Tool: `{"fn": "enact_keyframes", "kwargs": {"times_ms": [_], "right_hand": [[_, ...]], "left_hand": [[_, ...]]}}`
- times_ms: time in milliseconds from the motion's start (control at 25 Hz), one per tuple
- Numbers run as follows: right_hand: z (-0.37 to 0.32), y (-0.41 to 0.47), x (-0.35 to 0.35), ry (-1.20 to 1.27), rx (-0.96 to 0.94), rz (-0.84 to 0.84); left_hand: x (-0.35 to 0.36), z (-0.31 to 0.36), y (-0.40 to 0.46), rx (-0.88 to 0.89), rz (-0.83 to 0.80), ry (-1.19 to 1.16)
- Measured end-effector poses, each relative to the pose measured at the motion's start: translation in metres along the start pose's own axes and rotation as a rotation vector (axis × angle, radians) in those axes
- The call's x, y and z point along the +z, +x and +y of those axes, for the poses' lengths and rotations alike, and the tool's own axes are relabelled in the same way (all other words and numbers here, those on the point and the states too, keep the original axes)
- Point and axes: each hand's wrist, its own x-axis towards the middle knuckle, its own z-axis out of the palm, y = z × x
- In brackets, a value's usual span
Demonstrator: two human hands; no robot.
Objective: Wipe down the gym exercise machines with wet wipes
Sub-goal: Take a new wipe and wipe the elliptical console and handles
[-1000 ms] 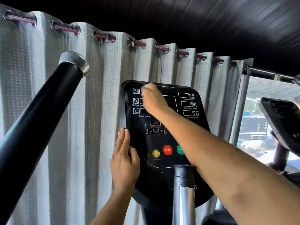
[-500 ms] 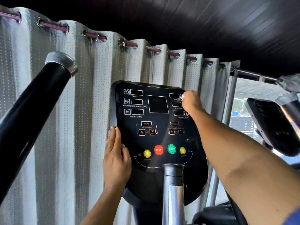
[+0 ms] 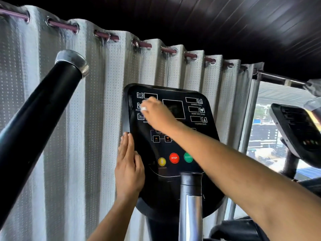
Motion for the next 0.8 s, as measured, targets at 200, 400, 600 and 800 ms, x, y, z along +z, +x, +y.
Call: {"fn": "enact_keyframes", "kwargs": {"times_ms": [200, 400, 600, 800], "right_hand": [[-0.005, -0.019, 0.016, 0.07, -0.062, 0.117], [0.099, -0.043, -0.01, -0.17, 0.648, 0.29], [0.112, -0.084, -0.005, -0.21, 0.868, 0.369], [0.107, -0.099, 0.007, -0.162, 0.75, 0.291]], "left_hand": [[0.001, -0.001, 0.0, -0.014, 0.014, -0.018], [0.004, -0.003, 0.001, -0.011, 0.02, -0.026], [0.002, 0.0, 0.0, -0.015, 0.022, -0.038], [0.004, 0.003, -0.001, -0.045, 0.029, -0.045]]}}
